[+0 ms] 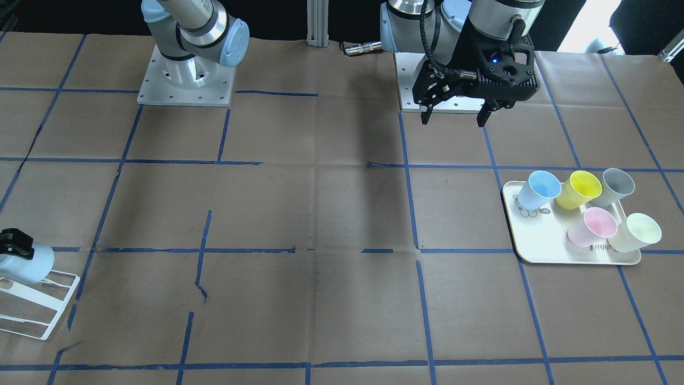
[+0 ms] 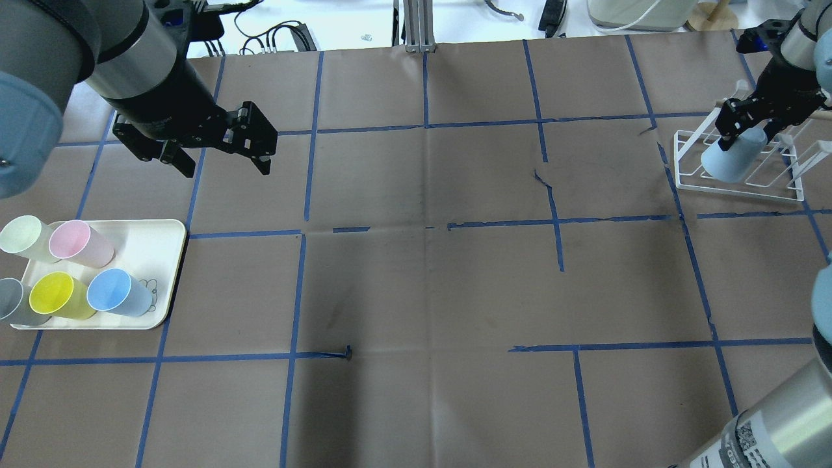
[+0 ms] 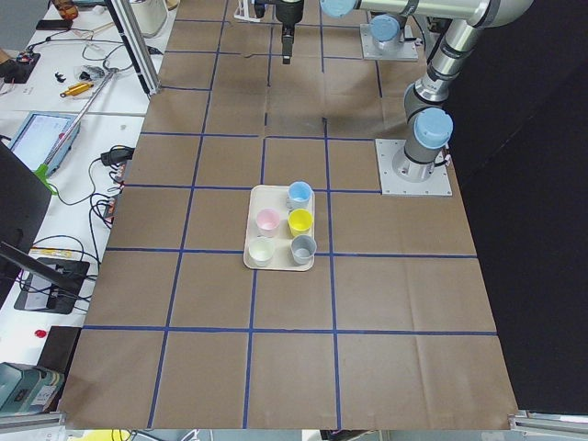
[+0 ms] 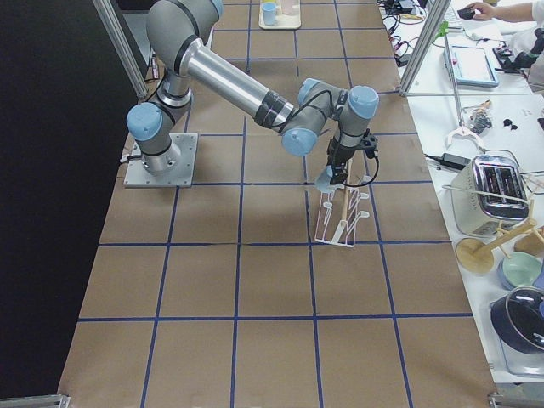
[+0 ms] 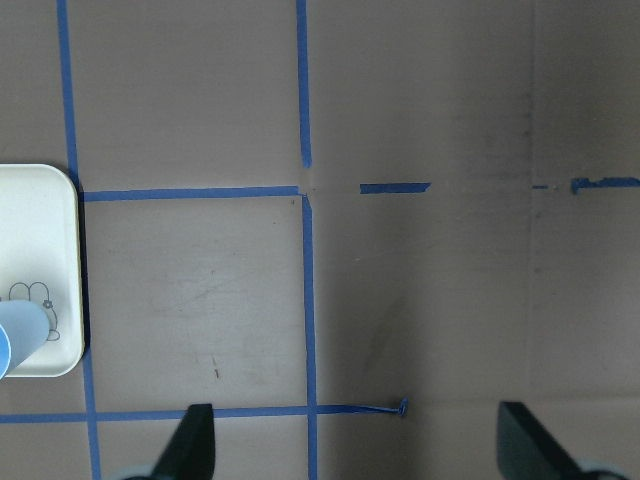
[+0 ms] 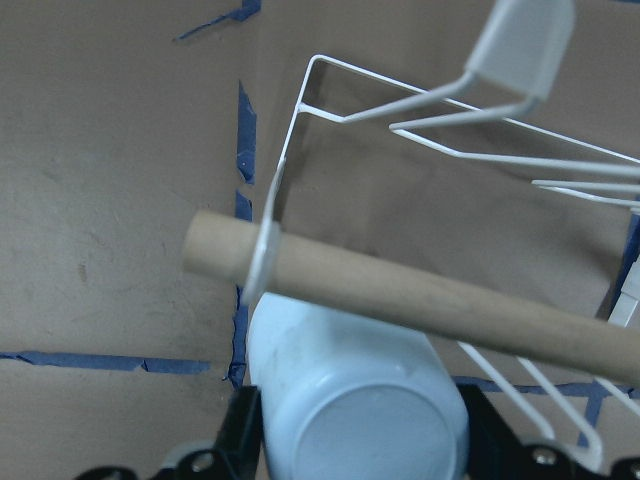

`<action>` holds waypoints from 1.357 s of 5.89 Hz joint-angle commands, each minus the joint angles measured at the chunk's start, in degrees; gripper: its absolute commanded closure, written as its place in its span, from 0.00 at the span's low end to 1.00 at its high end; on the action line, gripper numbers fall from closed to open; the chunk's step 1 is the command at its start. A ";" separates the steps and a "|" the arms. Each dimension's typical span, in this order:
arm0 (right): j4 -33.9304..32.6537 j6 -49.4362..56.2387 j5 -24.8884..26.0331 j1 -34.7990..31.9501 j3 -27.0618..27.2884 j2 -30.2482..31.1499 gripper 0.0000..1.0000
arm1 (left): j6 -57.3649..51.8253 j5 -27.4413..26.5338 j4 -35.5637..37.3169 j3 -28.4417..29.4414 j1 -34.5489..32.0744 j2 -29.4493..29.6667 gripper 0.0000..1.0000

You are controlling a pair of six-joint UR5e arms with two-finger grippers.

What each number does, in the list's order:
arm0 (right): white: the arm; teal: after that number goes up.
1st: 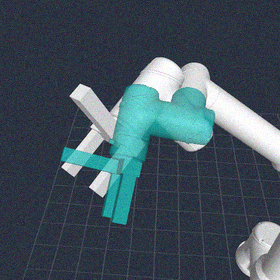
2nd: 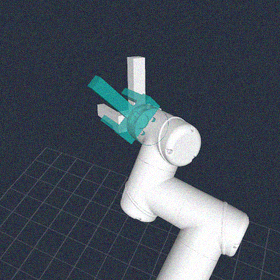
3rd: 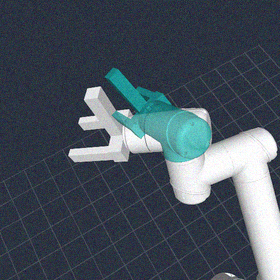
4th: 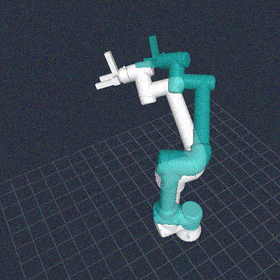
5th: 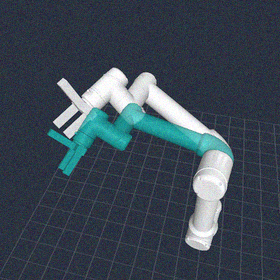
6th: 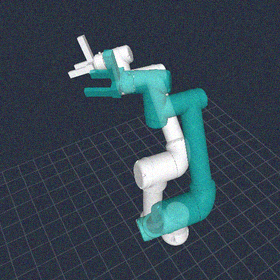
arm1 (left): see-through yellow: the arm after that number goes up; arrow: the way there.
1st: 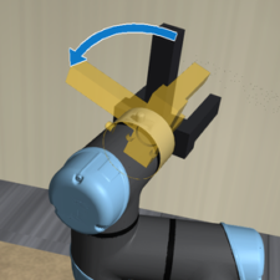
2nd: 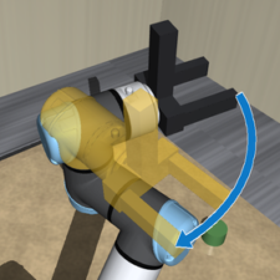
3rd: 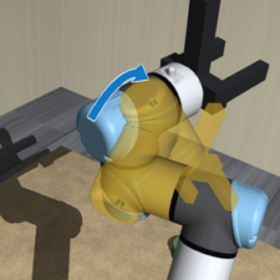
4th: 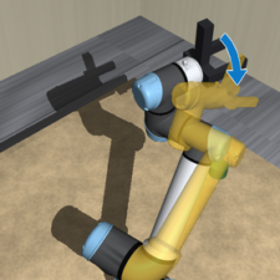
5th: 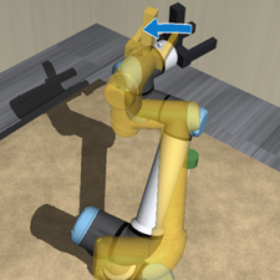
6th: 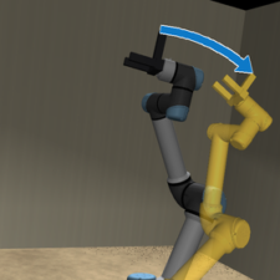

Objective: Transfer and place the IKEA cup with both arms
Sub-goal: 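Lift the light blue cup off the rack with the right gripper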

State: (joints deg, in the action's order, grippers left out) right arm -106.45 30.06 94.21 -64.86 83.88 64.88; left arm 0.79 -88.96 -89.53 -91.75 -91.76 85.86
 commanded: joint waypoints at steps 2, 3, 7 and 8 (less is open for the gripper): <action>2.54 0.00 -0.26 0.00 -2.32 5.40 0.58 | -0.09 -0.07 0.05 -0.01 0.00 -0.08 0.01; 6.39 0.17 -0.34 0.00 -2.32 9.26 0.58 | -0.09 0.02 0.05 -0.01 0.00 -0.08 0.01; 34.04 0.96 -25.39 -0.70 -2.23 19.92 0.58 | -0.09 -0.16 -0.56 0.51 0.61 -0.08 0.01; 42.21 1.05 -34.62 -1.49 -2.23 20.29 0.58 | -1.04 2.63 -1.43 0.60 2.97 -0.08 0.01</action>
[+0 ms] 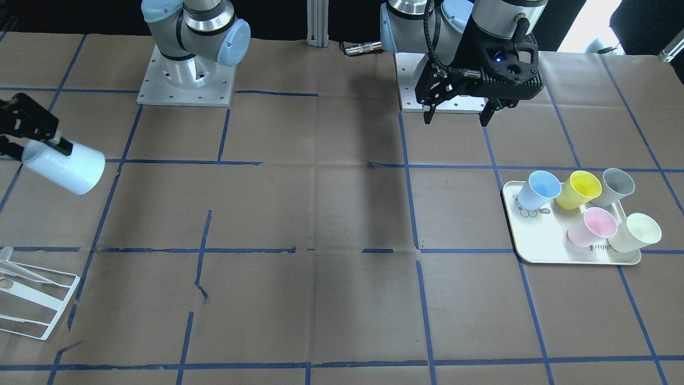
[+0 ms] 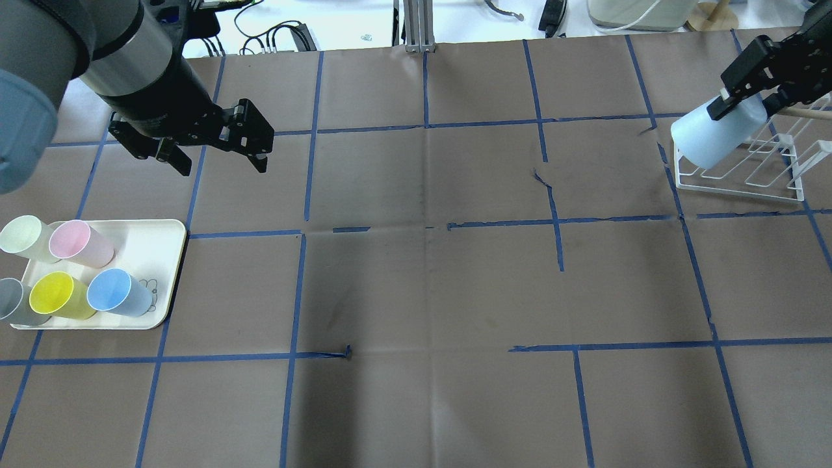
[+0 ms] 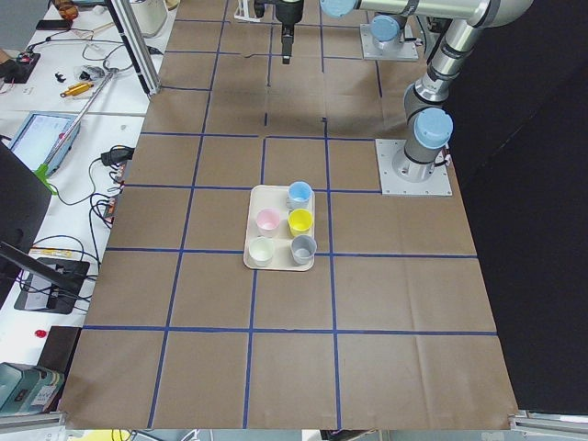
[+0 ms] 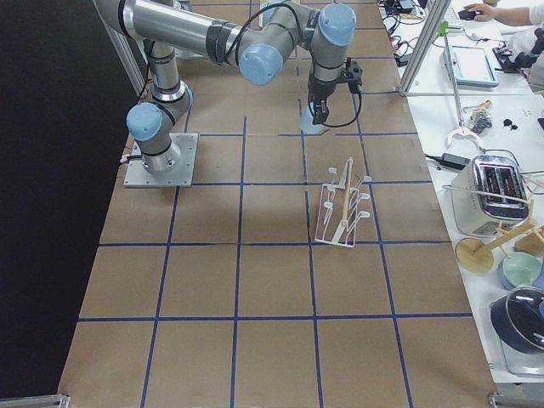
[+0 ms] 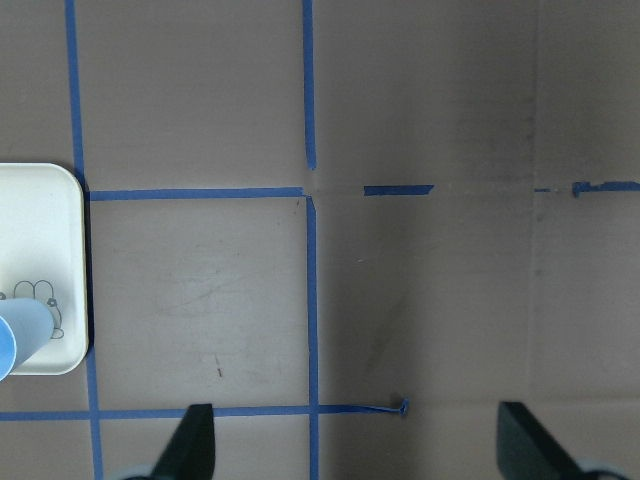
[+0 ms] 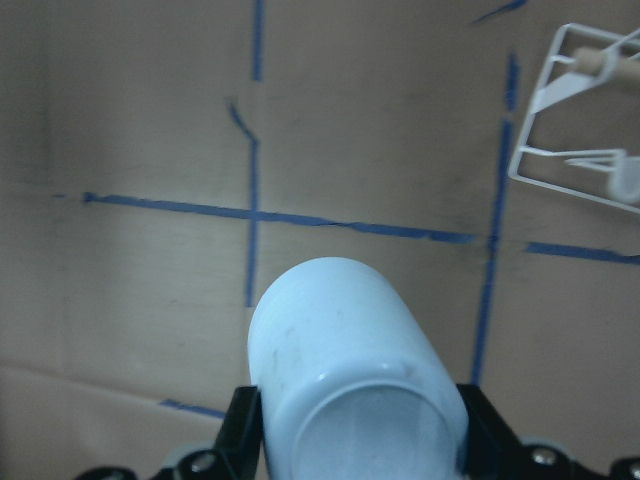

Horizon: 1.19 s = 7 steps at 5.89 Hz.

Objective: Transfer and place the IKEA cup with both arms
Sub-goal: 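Lift the light blue cup off the rack with the right gripper, then carry the cup toward the table center with the right gripper while the left gripper approaches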

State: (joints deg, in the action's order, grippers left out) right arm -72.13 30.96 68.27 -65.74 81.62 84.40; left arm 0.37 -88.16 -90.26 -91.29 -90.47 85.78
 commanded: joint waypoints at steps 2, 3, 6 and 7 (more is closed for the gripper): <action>21.62 2.06 -24.34 -4.64 0.55 1.21 0.58 | -10.43 10.87 -5.17 0.41 7.56 -0.35 0.01; 30.56 10.17 -29.45 -6.40 1.17 0.77 0.58 | -13.61 15.43 -8.07 0.42 10.81 -0.61 0.01; 42.25 32.89 -42.83 -7.20 14.66 0.33 0.58 | -18.12 26.61 -14.93 -0.02 15.84 -0.61 0.01; 42.25 33.54 -47.65 -9.90 16.10 0.41 0.58 | -19.69 31.77 -15.99 -1.42 16.46 -0.61 0.01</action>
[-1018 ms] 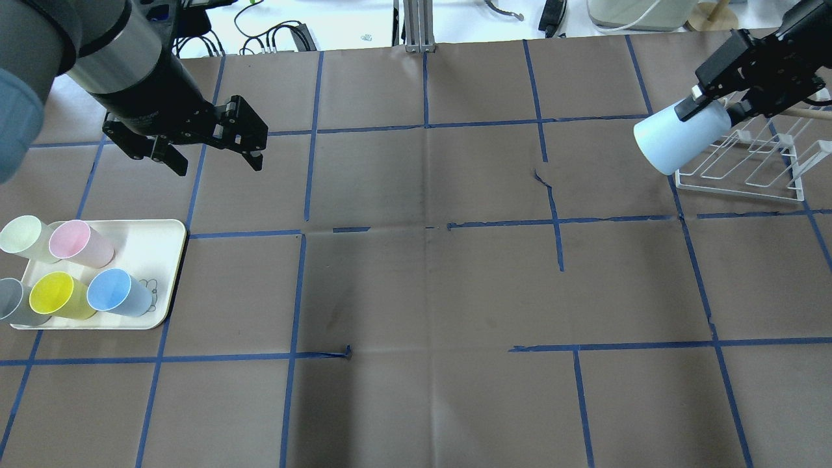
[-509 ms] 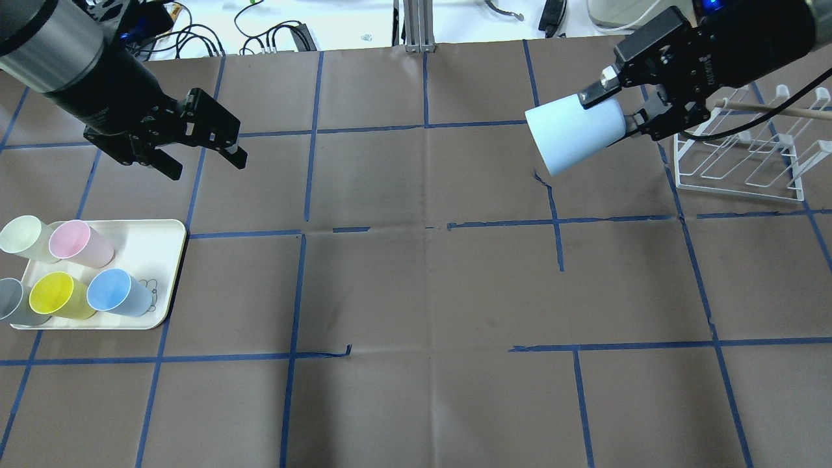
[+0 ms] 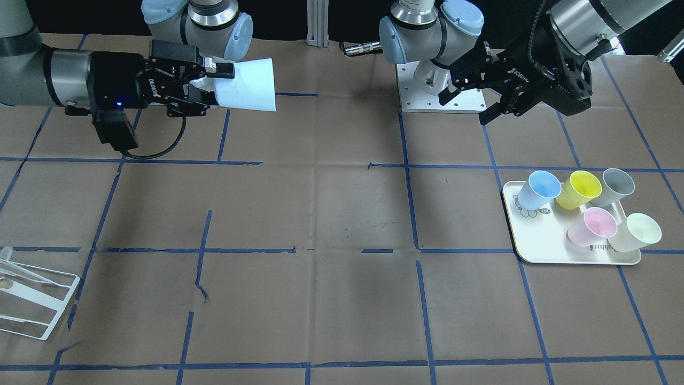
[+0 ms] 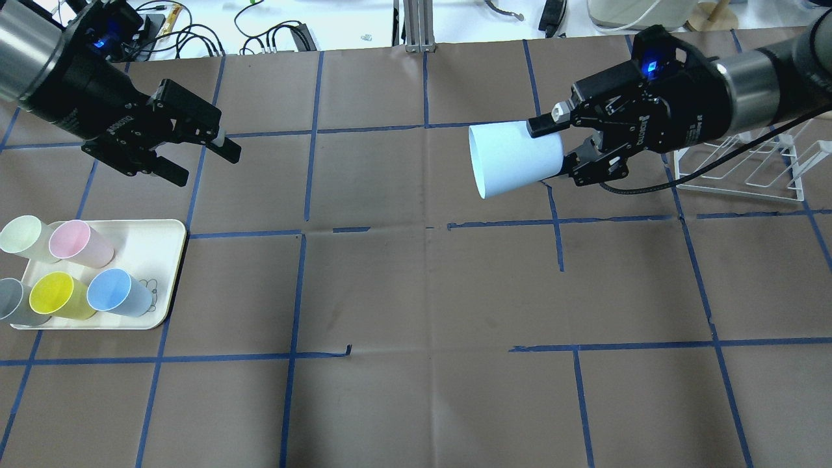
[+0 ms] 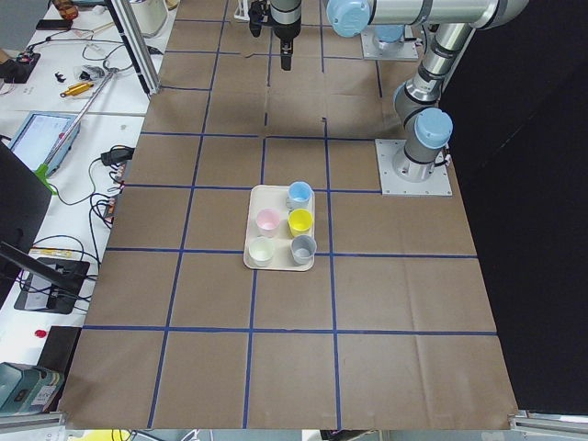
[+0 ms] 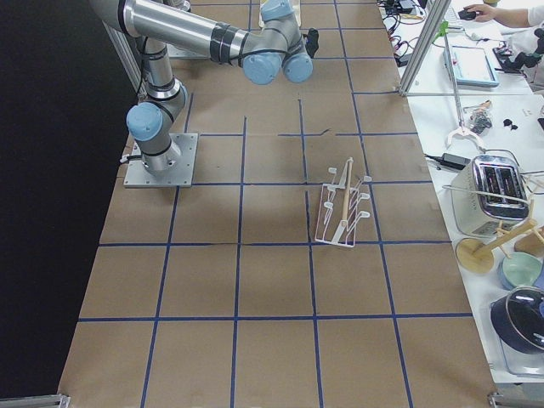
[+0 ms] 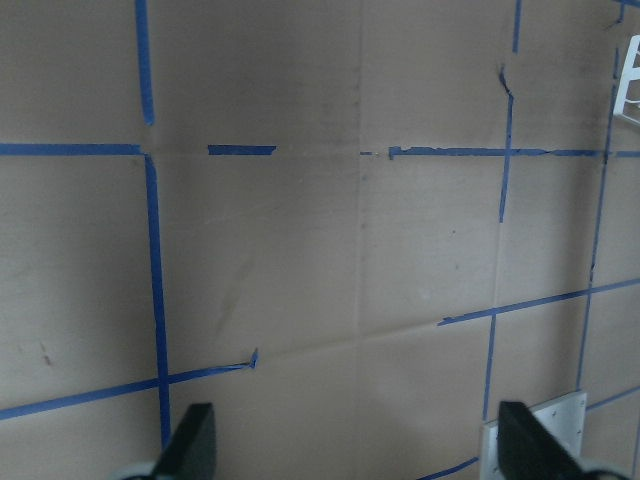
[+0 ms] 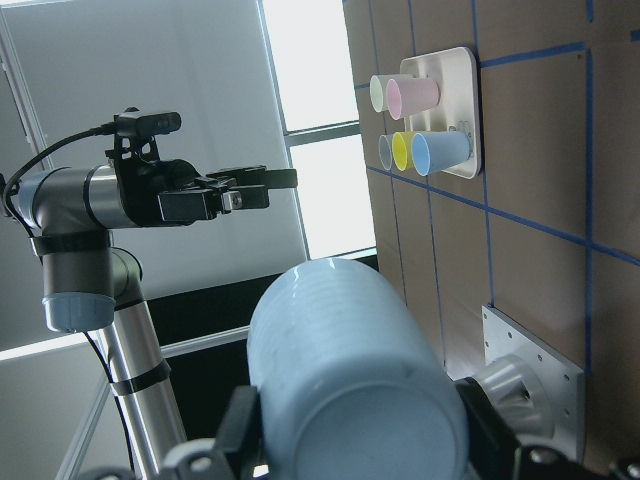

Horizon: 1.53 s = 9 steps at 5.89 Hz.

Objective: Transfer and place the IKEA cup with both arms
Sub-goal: 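Carry the cup toward the table center with the right gripper while the left gripper approaches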

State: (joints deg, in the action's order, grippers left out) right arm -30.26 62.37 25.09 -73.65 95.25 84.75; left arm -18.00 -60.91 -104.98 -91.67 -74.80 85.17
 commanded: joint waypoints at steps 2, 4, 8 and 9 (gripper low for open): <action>0.12 1.36 -13.46 -8.25 2.23 -0.20 0.58 | -1.34 18.30 -8.28 -1.66 0.01 0.35 0.01; -0.15 0.39 -13.66 -8.26 1.96 -0.29 0.58 | -0.99 29.47 -9.10 -4.02 -1.13 -1.48 0.01; -0.41 -0.41 -16.19 -8.17 1.61 -0.29 0.58 | -0.37 40.86 -7.18 -7.11 -6.58 -1.15 0.02; -0.41 -0.41 -16.21 -8.17 1.70 -0.29 0.58 | -0.72 42.09 -5.52 -7.38 -7.28 -0.10 0.02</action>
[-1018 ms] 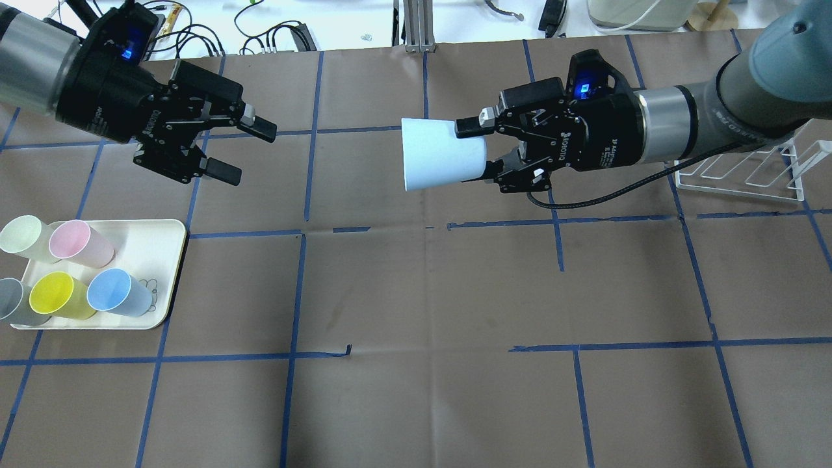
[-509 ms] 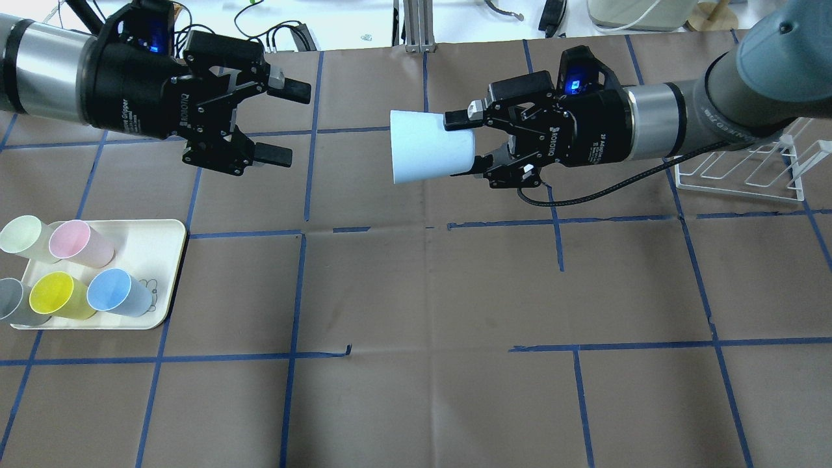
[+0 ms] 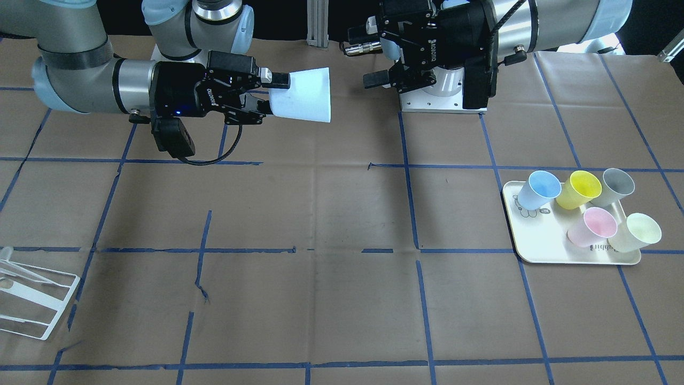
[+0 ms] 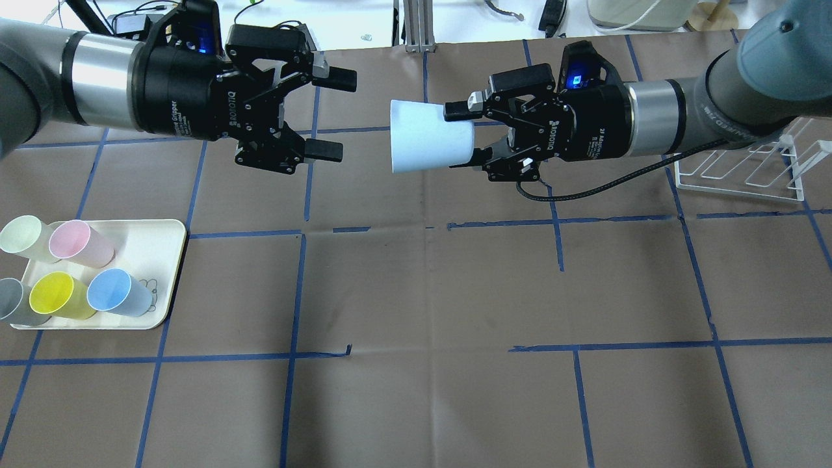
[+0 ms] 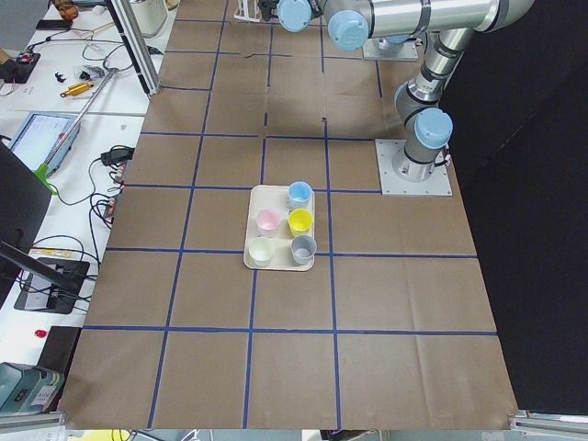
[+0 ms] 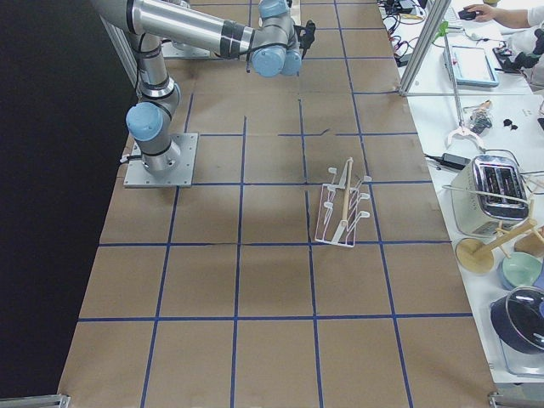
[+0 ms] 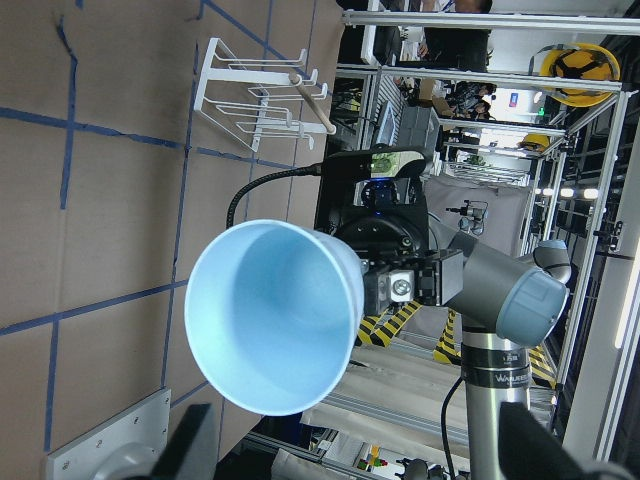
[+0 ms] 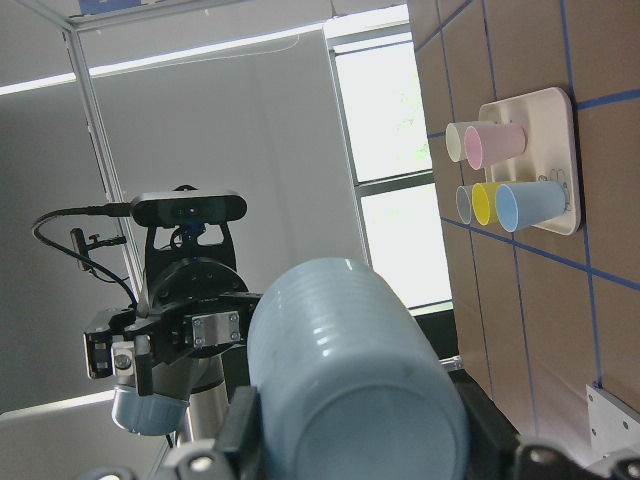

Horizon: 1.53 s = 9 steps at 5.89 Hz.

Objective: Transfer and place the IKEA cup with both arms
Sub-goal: 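Carry the cup toward the table center with the right gripper while the left gripper approaches, then close the left gripper on the cup's open end beside the right gripper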

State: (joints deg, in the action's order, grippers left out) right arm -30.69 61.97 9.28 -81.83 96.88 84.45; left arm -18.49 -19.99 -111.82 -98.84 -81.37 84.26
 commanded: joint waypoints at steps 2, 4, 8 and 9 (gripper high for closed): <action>0.01 0.00 -0.40 0.00 0.06 0.02 0.58 | 0.20 4.06 3.71 -0.38 -2.20 2.83 0.02; 0.01 0.00 -0.40 0.00 0.06 0.02 0.58 | 4.99 4.17 13.05 -0.38 -6.24 5.98 0.02; 0.01 0.00 -0.40 0.00 0.06 0.02 0.58 | 5.92 3.20 13.73 -0.56 -6.87 4.60 0.78; 0.01 0.00 -0.40 0.00 0.06 0.02 0.58 | 5.92 2.68 13.73 -0.56 -6.44 4.33 0.93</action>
State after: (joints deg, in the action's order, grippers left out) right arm -30.67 61.96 8.87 -81.83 96.94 84.46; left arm -12.59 -16.97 -98.08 -99.41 -88.13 88.95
